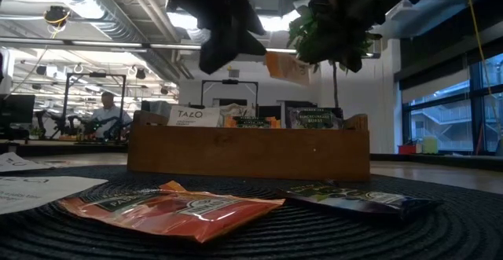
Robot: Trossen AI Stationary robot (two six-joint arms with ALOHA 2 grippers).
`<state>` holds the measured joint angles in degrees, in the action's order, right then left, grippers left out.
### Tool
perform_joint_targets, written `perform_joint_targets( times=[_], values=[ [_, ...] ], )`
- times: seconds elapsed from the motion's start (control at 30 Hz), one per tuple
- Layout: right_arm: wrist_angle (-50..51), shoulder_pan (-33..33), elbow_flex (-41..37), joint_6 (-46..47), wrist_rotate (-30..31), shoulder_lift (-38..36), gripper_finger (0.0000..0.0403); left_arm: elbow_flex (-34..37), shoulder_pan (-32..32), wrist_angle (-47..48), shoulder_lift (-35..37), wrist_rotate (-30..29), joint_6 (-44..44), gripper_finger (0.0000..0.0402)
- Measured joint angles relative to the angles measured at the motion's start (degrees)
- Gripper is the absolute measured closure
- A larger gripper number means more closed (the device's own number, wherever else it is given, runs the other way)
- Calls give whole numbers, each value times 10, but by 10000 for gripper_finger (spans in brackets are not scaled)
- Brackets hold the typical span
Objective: Pick & Place Tea
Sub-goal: Put the white orange tea bag into the left section of the wooden organizer
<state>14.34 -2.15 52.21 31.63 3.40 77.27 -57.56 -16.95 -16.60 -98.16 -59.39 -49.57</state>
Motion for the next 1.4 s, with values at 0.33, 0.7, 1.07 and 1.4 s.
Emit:
perform_joint_targets(
  times=[0.33,0.7,1.07,1.4],
  values=[
    [-13,1,0,-16,-16,39,403,-49,2,2,-60,-16,-38,219],
    [-49,3,0,-22,-59,39,403,-49,4,6,-63,-11,-17,255],
    [-58,17,0,-34,-61,39,402,-48,6,49,-63,-4,-5,319],
    [-60,16,0,-53,-61,39,397,-48,5,49,-63,-1,-5,394]
  ],
)
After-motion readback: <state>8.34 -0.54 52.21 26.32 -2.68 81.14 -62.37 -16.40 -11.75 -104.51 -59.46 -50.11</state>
